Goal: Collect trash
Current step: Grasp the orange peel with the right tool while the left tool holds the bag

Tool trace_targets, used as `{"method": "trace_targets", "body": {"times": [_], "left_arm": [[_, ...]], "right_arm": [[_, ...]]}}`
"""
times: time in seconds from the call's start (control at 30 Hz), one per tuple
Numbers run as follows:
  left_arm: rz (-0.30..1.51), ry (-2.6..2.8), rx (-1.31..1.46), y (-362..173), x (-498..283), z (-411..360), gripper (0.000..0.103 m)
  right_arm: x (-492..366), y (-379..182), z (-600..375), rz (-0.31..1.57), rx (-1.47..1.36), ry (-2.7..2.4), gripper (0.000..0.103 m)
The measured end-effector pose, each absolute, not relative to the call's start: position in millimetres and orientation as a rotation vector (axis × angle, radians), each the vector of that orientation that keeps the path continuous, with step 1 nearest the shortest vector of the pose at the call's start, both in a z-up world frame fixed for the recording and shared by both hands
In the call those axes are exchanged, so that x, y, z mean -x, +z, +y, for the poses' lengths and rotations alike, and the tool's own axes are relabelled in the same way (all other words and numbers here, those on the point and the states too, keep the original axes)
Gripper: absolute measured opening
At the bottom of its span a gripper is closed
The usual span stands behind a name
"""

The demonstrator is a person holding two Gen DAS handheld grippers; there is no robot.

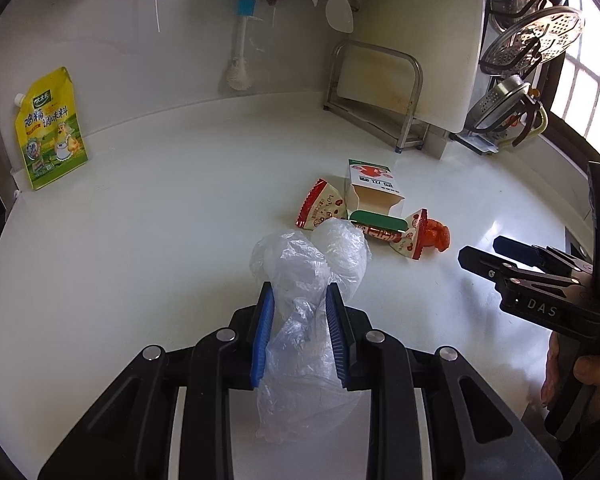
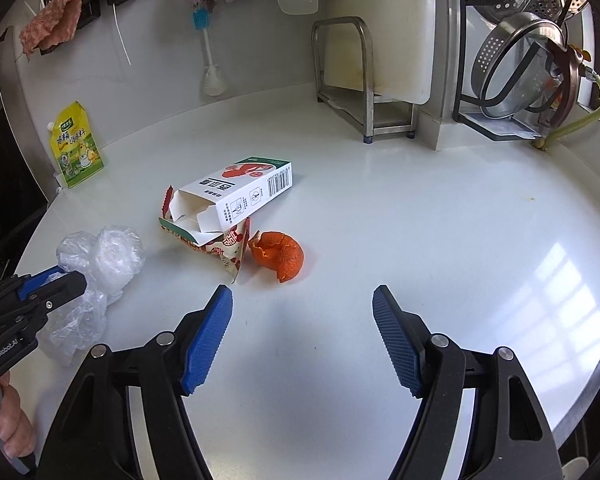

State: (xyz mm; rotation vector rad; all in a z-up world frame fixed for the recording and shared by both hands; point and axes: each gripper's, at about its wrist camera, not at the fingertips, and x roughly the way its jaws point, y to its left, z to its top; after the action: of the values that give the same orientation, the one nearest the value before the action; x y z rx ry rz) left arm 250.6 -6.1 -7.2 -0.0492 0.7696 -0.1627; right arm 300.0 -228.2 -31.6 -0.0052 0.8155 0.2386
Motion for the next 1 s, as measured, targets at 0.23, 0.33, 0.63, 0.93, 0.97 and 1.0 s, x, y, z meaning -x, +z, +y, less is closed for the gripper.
{"method": "trace_targets", "body": {"times": [0.23, 0.33, 0.63, 0.93, 0.97, 1.0], "left_arm": [[0.766, -0.186, 0.073, -9.9, -249.1, -5.7, 0.027], [0.767, -0.188, 0.081, -10.9, -248.8, -5.2, 0.027], [0.763, -0.196, 0.077, -11.3, -247.6, -6.2, 0.027], [0.759, -0.19, 0.079, -13.6, -247.8, -6.3, 0.027], [0.757, -0.186, 0.077, -13.3, -247.7, -6.2, 0.027], [0.754, -0.182, 0.074, -12.6, -247.1, -6.2, 0.027]], "right_arm": [[-325.1, -39.6, -224.9, 0.853, 0.058, 0.255, 0.068], [-332.3, -43.4, -218.5, 0.872, 0.103, 0.249, 0.063], [-339.2, -46.7, -201.1, 0.879, 0.151, 0.287, 0.026], [-324.3, -42.3, -206.8, 0.846, 0.113, 0.281, 0.021], [-320.4, -41.2, -207.8, 0.84, 0.113, 0.273, 0.021], [-316.1, -39.8, -209.1, 0.834, 0.11, 0.266, 0.021]]}}
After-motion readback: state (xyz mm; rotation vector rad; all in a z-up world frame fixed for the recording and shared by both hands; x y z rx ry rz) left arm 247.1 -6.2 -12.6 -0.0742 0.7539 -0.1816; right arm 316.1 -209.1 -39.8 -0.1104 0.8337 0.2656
